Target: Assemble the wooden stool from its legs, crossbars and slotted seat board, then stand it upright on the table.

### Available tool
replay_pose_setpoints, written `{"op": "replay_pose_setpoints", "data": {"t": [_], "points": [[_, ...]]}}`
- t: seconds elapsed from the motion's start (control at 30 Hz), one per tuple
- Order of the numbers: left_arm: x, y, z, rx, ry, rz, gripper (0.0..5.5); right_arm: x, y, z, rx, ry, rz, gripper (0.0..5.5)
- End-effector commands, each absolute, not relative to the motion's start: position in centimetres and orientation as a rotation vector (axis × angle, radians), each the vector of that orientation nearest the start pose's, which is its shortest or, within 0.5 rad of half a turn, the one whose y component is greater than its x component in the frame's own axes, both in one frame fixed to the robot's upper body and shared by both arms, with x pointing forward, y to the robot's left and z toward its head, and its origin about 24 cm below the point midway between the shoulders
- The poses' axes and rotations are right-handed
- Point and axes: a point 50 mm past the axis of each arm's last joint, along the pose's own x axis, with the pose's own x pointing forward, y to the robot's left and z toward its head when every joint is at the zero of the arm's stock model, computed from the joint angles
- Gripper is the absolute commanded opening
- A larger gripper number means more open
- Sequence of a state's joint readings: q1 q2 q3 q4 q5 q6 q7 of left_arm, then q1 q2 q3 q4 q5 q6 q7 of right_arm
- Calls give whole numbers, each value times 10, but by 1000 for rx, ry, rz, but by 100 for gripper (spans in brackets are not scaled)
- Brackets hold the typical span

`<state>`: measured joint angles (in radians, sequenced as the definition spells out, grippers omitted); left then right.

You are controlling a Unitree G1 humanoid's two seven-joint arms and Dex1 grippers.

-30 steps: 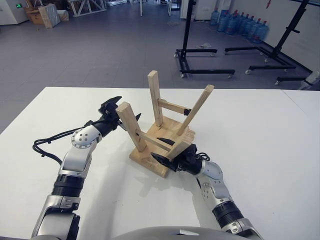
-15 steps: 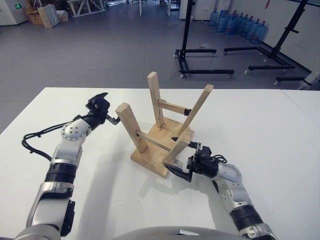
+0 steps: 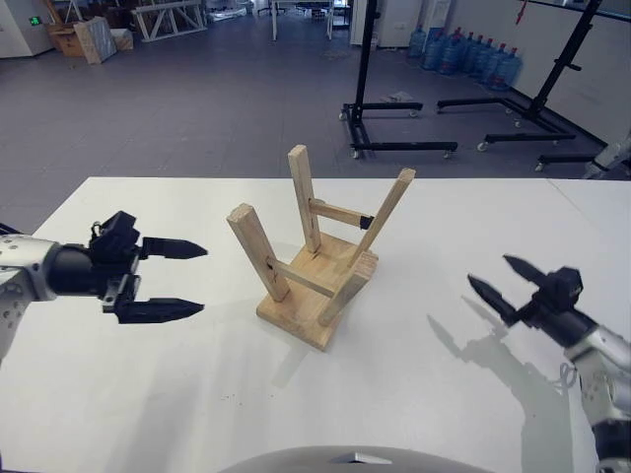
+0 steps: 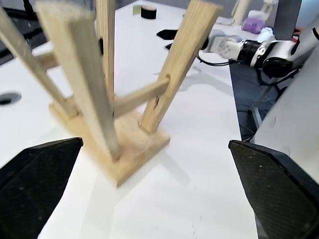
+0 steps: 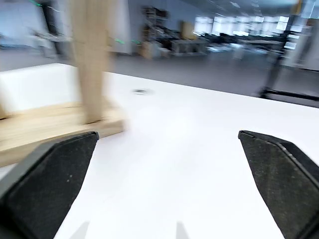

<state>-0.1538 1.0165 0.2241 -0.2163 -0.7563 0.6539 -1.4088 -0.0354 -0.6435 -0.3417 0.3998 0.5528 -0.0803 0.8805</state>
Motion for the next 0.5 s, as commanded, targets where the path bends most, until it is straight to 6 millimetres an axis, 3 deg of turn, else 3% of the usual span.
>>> {"op": "replay_pose_setpoints", "data": {"t": [0.03,0.17,0.3,0.4,0.5], "points": [[228,230,166,56,325,-1266,540,283,-321,86,23,61,239,517],[237,226,151,71,320,-1151,540,327,-296,97,69,31,124,517],[252,221,142,97,279,-1028,540,366,-242,109,-66,-39,146,517],[261,212,145,86,224,-991,540,379,-215,120,-95,-120,228,517],[269,200,151,55,167,-970,540,378,-204,123,-98,-191,345,517]]}}
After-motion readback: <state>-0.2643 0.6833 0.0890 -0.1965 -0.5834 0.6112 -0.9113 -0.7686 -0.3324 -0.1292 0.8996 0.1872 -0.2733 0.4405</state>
